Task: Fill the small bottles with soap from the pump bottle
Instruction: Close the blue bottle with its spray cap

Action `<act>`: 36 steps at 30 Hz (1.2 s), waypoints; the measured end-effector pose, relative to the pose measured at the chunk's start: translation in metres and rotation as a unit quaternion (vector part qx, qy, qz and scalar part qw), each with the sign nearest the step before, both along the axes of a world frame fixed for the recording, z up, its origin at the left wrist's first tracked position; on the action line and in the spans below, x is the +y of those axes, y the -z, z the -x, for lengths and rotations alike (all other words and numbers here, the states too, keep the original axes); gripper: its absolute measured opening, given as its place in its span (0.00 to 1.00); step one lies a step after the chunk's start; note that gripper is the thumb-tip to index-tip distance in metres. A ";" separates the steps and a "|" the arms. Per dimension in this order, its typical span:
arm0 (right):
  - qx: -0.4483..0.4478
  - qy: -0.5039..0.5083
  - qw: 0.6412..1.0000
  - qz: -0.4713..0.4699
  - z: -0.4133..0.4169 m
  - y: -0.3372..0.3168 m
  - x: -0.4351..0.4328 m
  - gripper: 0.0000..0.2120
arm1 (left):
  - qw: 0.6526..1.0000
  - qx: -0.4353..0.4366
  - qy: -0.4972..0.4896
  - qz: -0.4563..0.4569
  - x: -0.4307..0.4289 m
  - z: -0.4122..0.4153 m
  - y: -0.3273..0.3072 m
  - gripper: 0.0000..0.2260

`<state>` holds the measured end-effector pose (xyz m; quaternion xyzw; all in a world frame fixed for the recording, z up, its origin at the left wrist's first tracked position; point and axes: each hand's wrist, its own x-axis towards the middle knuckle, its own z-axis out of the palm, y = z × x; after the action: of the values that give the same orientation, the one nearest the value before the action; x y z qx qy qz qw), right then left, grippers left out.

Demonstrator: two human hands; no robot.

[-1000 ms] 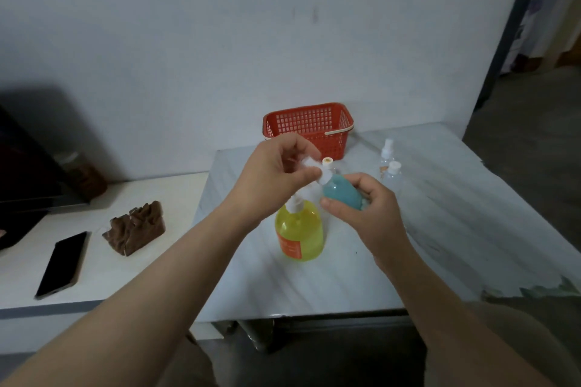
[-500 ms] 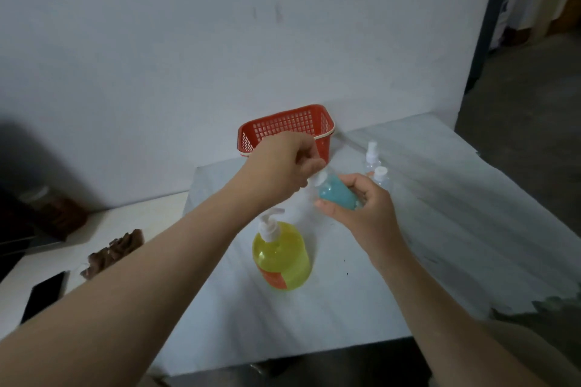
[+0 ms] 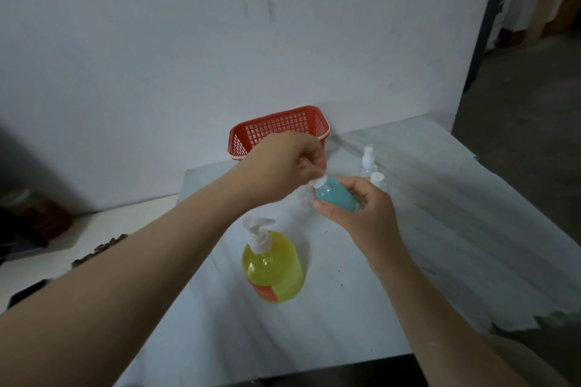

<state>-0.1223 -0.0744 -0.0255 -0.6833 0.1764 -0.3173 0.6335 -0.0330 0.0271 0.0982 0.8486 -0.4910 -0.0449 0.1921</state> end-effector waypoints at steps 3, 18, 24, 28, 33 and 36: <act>0.002 0.004 1.000 0.006 0.001 -0.001 -0.001 0.13 | 1.000 0.009 0.017 0.002 0.000 -0.001 0.002 0.12; 0.013 -0.001 0.999 0.032 0.002 -0.006 -0.004 0.11 | 0.999 0.027 -0.024 0.005 0.000 -0.004 0.009 0.11; 0.018 0.011 0.999 0.045 0.001 -0.007 -0.004 0.12 | 0.999 -0.029 0.031 -0.016 0.002 -0.005 0.008 0.08; 0.023 0.012 0.998 0.053 0.001 -0.008 -0.004 0.12 | 0.998 0.057 -0.027 -0.006 0.002 -0.003 0.009 0.12; 0.036 0.005 0.996 0.077 0.002 -0.008 -0.003 0.11 | 0.998 0.061 -0.020 -0.005 0.001 -0.003 0.011 0.04; 0.050 -0.039 0.995 0.078 0.002 -0.007 -0.005 0.10 | 0.999 0.031 0.002 -0.007 0.004 -0.002 0.008 0.04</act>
<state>-0.1246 -0.0795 -0.0184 -0.7522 0.1555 -0.2708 0.5803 -0.0305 0.0312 0.0898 0.8471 -0.4859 -0.0749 0.2015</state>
